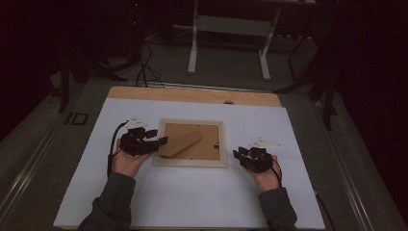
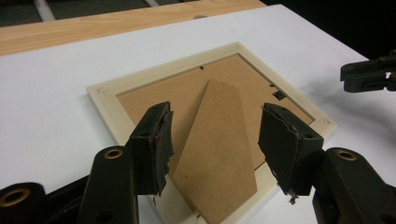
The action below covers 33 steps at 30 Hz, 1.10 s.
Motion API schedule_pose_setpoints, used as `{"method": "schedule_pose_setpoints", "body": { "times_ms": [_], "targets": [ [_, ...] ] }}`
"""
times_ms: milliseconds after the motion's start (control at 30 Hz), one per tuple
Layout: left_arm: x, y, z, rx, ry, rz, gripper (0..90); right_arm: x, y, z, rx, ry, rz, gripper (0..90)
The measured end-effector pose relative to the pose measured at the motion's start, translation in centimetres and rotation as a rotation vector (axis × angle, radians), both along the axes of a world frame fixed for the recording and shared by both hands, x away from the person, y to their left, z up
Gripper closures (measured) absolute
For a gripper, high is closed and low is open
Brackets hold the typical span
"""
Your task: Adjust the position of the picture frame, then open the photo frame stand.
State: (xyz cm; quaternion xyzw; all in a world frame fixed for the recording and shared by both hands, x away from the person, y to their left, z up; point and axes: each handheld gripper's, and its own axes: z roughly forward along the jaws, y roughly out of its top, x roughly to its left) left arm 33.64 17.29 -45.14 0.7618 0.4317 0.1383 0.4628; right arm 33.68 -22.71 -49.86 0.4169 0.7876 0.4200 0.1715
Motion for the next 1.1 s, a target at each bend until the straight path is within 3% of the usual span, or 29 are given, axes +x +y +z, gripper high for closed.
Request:
{"method": "schedule_pose_setpoints", "body": {
  "times_ms": [267, 533, 733, 1100],
  "targets": [
    [1.1, -0.8, -0.1, 0.020, 0.015, -0.035, 47.8, 0.0, 0.1, -0.1, -0.002, 0.003, 0.004, 67.9],
    [2.8, -1.6, -0.8, 0.055, 0.078, -0.048, 50.5, 0.0, 0.3, -0.1, -0.009, 0.004, 0.010, 67.8],
    [3.8, -2.1, -1.1, 0.086, 0.112, -0.043, 45.0, 0.1, 0.2, -0.1, -0.008, 0.004, 0.010, 67.1],
    [5.3, -2.9, -2.2, 0.139, 0.220, -0.075, 32.9, 0.1, 0.3, -0.2, -0.008, 0.010, 0.014, 66.2]
  ]
}}
